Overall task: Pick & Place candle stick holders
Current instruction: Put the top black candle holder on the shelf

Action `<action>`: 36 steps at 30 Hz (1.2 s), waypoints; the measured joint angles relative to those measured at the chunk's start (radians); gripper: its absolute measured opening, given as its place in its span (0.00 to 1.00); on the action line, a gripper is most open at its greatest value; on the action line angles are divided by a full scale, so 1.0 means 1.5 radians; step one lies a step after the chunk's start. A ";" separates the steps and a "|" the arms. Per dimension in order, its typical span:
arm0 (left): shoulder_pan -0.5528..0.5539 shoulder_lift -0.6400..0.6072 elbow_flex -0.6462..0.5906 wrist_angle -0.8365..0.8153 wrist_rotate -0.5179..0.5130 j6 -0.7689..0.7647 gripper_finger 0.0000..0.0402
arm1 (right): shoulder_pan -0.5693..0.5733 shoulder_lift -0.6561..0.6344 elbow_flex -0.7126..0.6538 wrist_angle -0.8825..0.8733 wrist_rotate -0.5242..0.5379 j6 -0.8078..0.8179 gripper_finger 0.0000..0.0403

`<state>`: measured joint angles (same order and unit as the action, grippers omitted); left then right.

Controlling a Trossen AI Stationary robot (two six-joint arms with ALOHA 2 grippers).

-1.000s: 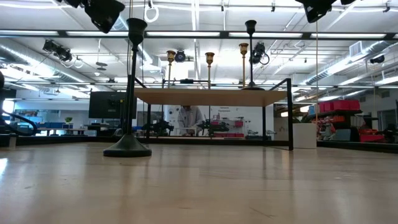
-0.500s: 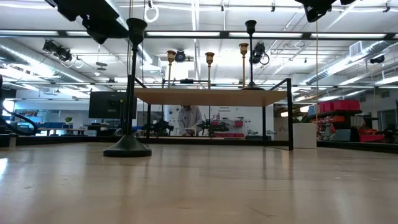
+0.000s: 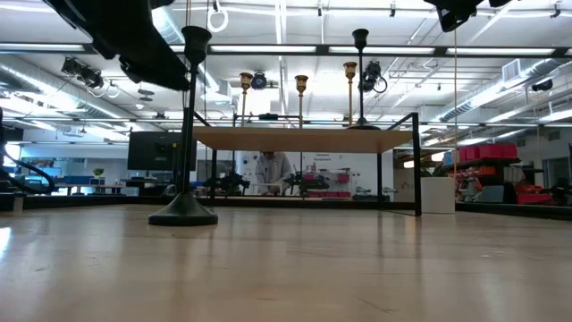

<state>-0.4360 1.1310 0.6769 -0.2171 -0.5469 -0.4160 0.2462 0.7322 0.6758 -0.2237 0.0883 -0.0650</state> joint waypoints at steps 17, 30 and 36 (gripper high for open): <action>-0.019 0.148 0.000 0.145 -0.089 -0.019 0.55 | 0.000 0.000 0.000 -0.002 -0.001 -0.005 0.33; -0.019 0.152 0.000 0.150 -0.092 -0.030 0.43 | 0.000 0.000 0.000 -0.005 -0.001 -0.007 0.33; -0.019 0.152 0.000 0.150 -0.092 -0.030 0.33 | 0.000 0.000 0.000 -0.006 -0.001 -0.007 0.33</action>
<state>-0.4641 1.3586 0.6769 0.0082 -0.6846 -0.4614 0.2459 0.7322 0.6758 -0.2325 0.0864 -0.0757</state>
